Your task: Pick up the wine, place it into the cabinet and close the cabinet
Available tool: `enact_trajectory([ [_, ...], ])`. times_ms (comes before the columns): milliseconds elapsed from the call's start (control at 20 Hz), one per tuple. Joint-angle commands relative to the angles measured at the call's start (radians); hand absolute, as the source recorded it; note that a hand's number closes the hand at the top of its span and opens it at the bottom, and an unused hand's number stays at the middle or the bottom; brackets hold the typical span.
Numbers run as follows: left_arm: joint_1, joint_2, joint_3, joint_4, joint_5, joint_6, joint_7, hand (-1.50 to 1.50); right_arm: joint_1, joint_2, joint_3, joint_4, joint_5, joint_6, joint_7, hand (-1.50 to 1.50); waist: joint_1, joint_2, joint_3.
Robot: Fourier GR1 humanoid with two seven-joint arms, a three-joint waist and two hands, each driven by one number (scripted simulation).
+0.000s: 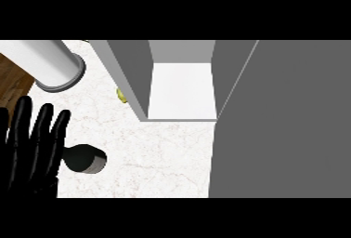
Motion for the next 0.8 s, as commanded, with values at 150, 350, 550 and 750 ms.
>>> enact_trajectory([
  [150, -0.120, -0.001, -0.131, -0.037, -0.167, 0.160, 0.163, -1.50, -0.059, -0.004, -0.031, -0.105, -0.050, -0.025, 0.129, -1.50, -0.001, -0.001, 0.000],
  [350, -0.052, -0.001, -0.144, 0.023, -0.159, 0.171, 0.062, -1.50, -0.142, 0.038, 0.035, -0.093, 0.033, -0.099, 0.200, -1.50, 0.002, 0.000, -0.001],
  [550, -0.132, -0.001, -0.071, -0.025, -0.180, 0.189, 0.192, -1.50, -0.131, 0.013, -0.024, -0.041, -0.014, -0.050, 0.162, -1.50, 0.002, 0.001, 0.000],
  [750, -0.044, -0.001, -0.069, -0.046, -0.162, 0.212, 0.183, -1.50, -0.142, 0.008, -0.019, -0.137, -0.038, -0.073, 0.252, -1.50, 0.002, -0.001, 0.000],
])
